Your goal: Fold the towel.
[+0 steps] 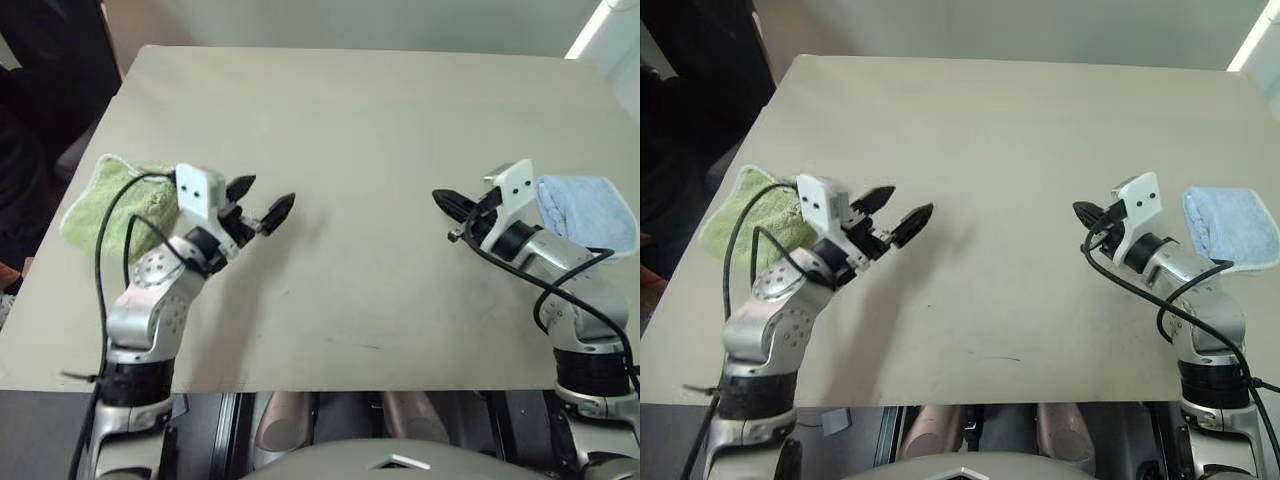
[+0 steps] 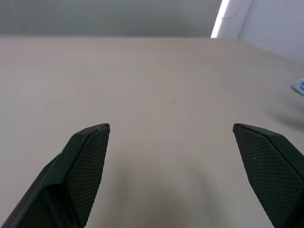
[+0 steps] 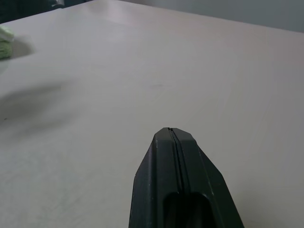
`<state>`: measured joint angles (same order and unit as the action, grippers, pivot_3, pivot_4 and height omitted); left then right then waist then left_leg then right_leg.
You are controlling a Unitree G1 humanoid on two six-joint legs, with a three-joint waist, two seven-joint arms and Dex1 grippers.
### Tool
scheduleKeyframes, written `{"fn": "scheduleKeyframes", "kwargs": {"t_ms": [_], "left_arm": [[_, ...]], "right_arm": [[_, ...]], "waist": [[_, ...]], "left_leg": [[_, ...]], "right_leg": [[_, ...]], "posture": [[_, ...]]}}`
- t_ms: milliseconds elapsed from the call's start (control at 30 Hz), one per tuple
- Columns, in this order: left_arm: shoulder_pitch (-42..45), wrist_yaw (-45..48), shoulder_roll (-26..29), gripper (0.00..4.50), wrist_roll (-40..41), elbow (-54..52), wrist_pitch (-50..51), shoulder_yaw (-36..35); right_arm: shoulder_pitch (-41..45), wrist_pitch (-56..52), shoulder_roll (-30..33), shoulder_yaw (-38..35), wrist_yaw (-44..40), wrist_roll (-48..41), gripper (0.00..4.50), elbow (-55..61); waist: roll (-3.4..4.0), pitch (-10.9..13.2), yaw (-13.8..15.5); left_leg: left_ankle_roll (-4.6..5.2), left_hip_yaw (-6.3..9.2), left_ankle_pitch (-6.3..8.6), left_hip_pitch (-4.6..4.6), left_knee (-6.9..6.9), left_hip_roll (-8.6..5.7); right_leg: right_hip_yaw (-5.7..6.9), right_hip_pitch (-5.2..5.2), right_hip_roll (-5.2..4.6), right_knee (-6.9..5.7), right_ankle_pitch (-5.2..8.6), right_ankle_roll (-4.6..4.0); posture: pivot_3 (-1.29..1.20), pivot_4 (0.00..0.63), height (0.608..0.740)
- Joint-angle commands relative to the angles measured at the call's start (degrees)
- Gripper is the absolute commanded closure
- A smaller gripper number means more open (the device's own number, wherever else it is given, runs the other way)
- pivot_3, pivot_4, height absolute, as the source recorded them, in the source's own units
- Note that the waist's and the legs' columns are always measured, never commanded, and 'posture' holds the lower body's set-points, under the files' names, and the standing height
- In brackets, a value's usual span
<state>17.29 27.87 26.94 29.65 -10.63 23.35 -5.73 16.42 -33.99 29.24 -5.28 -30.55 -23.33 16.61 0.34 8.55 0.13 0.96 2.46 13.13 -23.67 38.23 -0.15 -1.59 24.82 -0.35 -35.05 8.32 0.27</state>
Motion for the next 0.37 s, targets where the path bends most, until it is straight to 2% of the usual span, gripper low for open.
{"fn": "scheduleKeyframes", "kwargs": {"t_ms": [33,367], "left_arm": [[2.6,3.2,0.9,0.03,-2.6,3.3,-3.6,0.0],[3.8,5.9,1.7,0.03,-5.7,8.6,-5.6,-1.4]], "right_arm": [[-1.2,-0.6,-0.3,-2.2,0.9,-1.6,4.5,4.1],[-5.4,-1.8,-1.1,-3.4,2.1,-3.2,4.5,7.7]], "waist": [[0.0,0.0,0.0],[0.0,0.0,0.0]], "left_leg": [[0.0,0.0,0.02,-0.03,-0.01,0.0],[0.21,0.01,0.25,-0.25,0.1,-0.01]], "right_leg": [[0.0,0.04,0.0,0.0,0.01,-0.01],[0.01,0.13,-0.03,0.07,0.09,0.05]], "posture": [[0.0,0.15,0.735],[0.0,0.15,0.735]]}}
